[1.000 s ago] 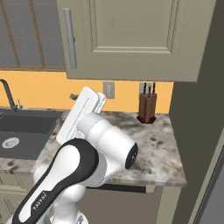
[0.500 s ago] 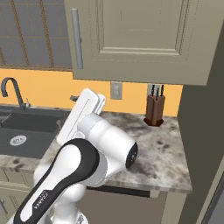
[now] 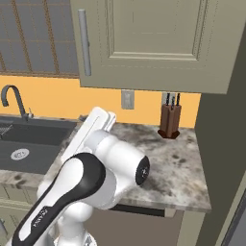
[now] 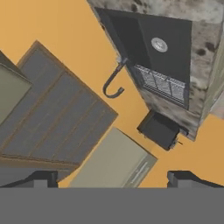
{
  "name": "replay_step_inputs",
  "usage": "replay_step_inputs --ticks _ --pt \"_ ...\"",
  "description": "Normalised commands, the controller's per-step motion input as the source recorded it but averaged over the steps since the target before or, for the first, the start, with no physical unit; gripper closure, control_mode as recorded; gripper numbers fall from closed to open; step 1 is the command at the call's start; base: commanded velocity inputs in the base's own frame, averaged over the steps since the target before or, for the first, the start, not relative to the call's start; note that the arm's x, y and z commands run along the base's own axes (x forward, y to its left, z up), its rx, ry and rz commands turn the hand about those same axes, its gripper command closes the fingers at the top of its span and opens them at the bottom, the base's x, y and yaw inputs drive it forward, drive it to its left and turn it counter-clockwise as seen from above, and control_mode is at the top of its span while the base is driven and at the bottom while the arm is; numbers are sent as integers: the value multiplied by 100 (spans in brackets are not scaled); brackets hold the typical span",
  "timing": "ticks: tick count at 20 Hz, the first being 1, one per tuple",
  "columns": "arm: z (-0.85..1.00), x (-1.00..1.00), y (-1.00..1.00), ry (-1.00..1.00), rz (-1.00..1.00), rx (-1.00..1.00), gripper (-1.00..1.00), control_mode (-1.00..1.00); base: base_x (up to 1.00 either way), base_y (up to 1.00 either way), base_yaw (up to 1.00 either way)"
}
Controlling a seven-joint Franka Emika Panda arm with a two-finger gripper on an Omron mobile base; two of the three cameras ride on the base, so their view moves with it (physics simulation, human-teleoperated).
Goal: Retrieve the wine glasses from the counter and place one next to each plate.
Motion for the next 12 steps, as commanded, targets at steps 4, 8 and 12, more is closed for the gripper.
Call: replay_step_inputs --ticks 4,8,12 --pt "-26 0 -35 23 0 0 -100 -100 0 0 0" --pt "-39 0 -25 19 0 0 -100 -100 0 0 0" --pt "-52 31 -1 22 -4 -4 -100 -100 0 0 0"
